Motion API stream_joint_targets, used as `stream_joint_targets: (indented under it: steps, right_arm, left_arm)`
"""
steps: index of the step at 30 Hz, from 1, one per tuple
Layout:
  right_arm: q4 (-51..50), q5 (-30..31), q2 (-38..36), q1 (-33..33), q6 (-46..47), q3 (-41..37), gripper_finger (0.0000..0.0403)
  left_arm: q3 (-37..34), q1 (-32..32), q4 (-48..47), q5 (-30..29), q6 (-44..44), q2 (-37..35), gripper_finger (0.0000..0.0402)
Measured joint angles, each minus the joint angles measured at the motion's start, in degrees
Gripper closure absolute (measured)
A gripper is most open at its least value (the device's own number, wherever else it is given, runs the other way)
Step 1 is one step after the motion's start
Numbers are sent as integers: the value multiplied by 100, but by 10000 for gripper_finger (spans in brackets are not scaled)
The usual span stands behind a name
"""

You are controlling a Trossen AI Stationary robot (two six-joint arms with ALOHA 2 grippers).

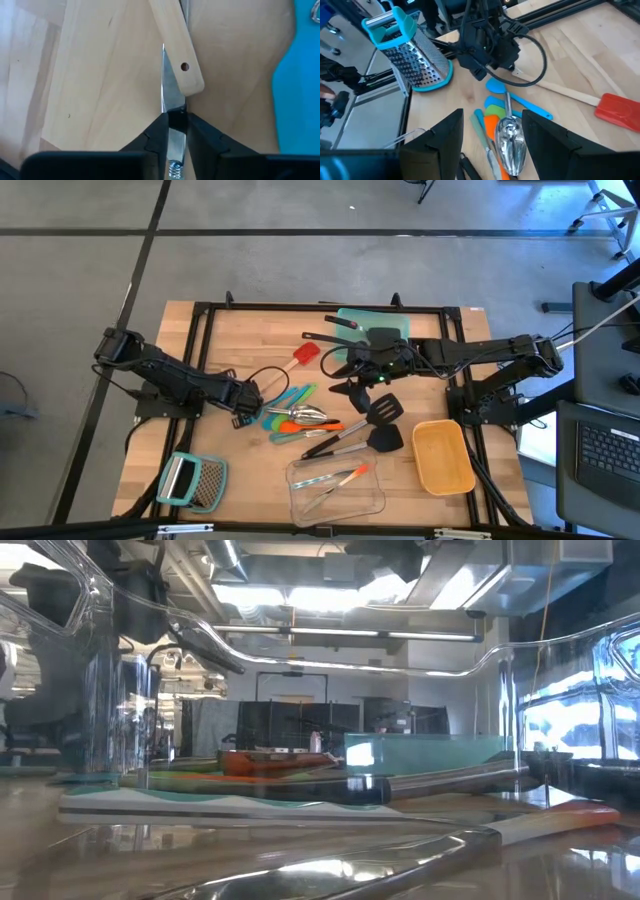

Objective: Pick & Place Kitchen Items
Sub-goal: Put the green table knife into the transparent bin

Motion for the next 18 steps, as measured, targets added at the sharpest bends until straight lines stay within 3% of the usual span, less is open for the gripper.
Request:
stream_joint_targets:
  steps: [6,18]
  right_arm:
    - [2,-99,0,0,1,0,200]
    - [250,-116,0,0,0,0,200]
  left_arm:
    - [-21,10,-136,-167,-67,6,392]
    - [57,574,-158,377,-127,-204,397]
